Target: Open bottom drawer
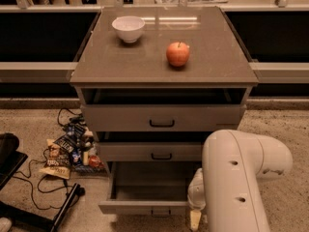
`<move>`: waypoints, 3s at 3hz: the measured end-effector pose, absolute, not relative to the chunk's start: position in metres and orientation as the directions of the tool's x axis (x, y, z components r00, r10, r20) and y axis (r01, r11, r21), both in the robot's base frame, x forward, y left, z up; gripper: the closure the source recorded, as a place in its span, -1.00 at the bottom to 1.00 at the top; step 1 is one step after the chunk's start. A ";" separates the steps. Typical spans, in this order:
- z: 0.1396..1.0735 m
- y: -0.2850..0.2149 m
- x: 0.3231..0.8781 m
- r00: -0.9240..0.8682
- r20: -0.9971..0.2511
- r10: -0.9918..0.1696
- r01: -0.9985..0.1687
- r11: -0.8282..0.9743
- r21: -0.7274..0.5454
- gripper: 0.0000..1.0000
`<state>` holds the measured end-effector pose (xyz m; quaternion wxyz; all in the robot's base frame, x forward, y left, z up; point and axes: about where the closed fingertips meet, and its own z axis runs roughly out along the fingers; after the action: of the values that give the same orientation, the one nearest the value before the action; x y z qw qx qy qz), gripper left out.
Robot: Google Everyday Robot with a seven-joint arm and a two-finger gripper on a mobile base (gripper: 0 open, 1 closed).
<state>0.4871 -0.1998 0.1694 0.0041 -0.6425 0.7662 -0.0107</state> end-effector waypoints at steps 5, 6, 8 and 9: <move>0.166 -0.190 0.399 -0.174 0.031 -0.984 -0.977 0.176 0.123 -0.30; 0.165 -0.190 0.397 -0.174 0.031 -0.984 -0.976 0.176 0.125 -0.77; 0.164 -0.190 0.395 -0.175 0.030 -0.984 -0.976 0.177 0.127 -1.00; 0.153 -0.191 0.364 -0.222 -0.012 -0.975 -0.961 0.217 0.169 -0.67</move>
Offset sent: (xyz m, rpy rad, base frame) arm -0.1544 0.0254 0.0048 -0.0138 0.2136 -0.0279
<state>0.3641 -0.1909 0.1531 -0.0481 -0.6218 0.7786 0.0701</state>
